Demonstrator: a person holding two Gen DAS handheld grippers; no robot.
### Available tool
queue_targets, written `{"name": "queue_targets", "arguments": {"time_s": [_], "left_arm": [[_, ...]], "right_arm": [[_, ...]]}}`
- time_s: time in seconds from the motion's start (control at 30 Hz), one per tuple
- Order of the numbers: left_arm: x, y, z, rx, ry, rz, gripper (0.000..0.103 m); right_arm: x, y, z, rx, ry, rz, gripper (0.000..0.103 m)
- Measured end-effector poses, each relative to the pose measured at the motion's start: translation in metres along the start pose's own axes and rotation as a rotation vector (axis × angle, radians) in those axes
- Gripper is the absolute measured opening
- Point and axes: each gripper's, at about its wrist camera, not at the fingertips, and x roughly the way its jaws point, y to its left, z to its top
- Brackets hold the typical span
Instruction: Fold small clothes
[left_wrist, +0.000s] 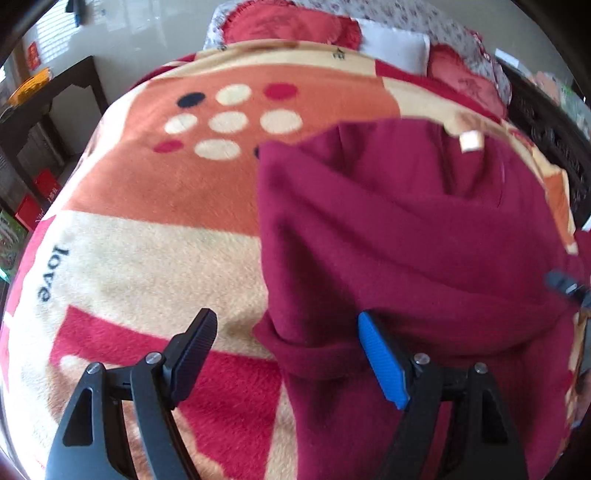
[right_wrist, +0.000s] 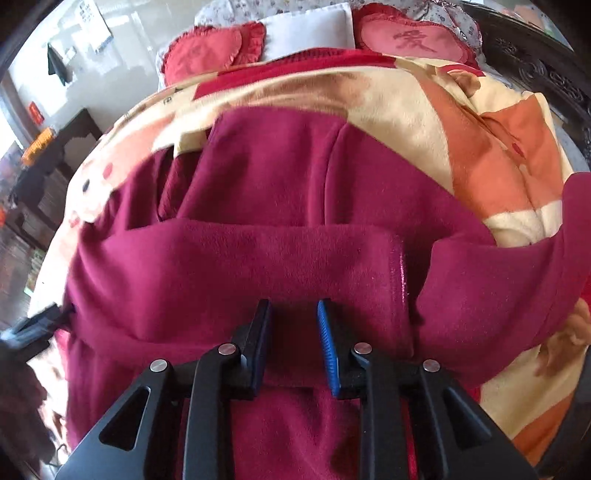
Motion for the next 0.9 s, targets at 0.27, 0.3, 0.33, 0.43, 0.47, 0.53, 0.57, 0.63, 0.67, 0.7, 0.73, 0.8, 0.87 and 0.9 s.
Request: {"name": "queue_targets", "arguments": {"time_s": [0.27,0.3,0.33,0.43,0.47,0.53,0.57,0.63,0.67,0.7,0.73,0.8,0.87,0.9], "left_arm": [[-0.018,0.011,0.007,-0.039,-0.032,-0.020,0.084],[-0.023,0.012,0.008,-0.046,-0.043,-0.024,0.084],[-0.025,0.011,0.008,-0.052,-0.049,-0.028,0.084],[-0.031,0.005,0.008,-0.045,-0.052,-0.044,0.084],[-0.032,0.003,0.008,-0.036,-0.051,-0.043,0.084],[-0.034,-0.003,0.008,-0.004,-0.050,-0.034,0.084],[-0.035,-0.004,0.008,0.009,-0.051,-0.030,0.084],[-0.038,-0.004,0.006,0.022,-0.063,-0.019,0.084],[-0.039,-0.002,0.005,0.019,-0.067,-0.016,0.084],[-0.039,-0.001,0.005,0.012,-0.068,-0.019,0.084],[-0.038,0.001,0.006,0.002,-0.067,-0.028,0.084],[-0.037,0.002,0.006,-0.011,-0.063,-0.042,0.084],[-0.038,0.001,0.006,-0.011,-0.066,-0.048,0.084],[-0.040,0.000,0.005,-0.008,-0.071,-0.050,0.084]], "right_arm": [[-0.084,-0.109,0.036,0.197,-0.174,-0.239,0.019],[-0.086,-0.123,0.041,0.219,-0.169,-0.272,0.020],[-0.084,-0.137,0.047,0.238,-0.159,-0.295,0.020],[-0.061,-0.168,0.064,0.276,-0.072,-0.337,0.021],[-0.050,-0.175,0.067,0.282,-0.037,-0.332,0.021],[-0.038,-0.189,0.062,0.306,0.018,-0.346,0.005],[-0.044,-0.191,0.058,0.304,0.001,-0.373,0.000],[-0.070,-0.196,0.044,0.315,-0.084,-0.363,0.000],[-0.090,-0.201,0.030,0.343,-0.131,-0.360,0.000],[-0.105,-0.210,0.020,0.374,-0.156,-0.364,0.000],[-0.114,-0.217,0.009,0.400,-0.162,-0.371,0.000],[-0.126,-0.233,-0.011,0.449,-0.115,-0.439,0.000],[-0.137,-0.249,-0.030,0.495,-0.082,-0.507,0.000],[-0.145,-0.255,-0.036,0.512,-0.099,-0.498,0.000]]}}
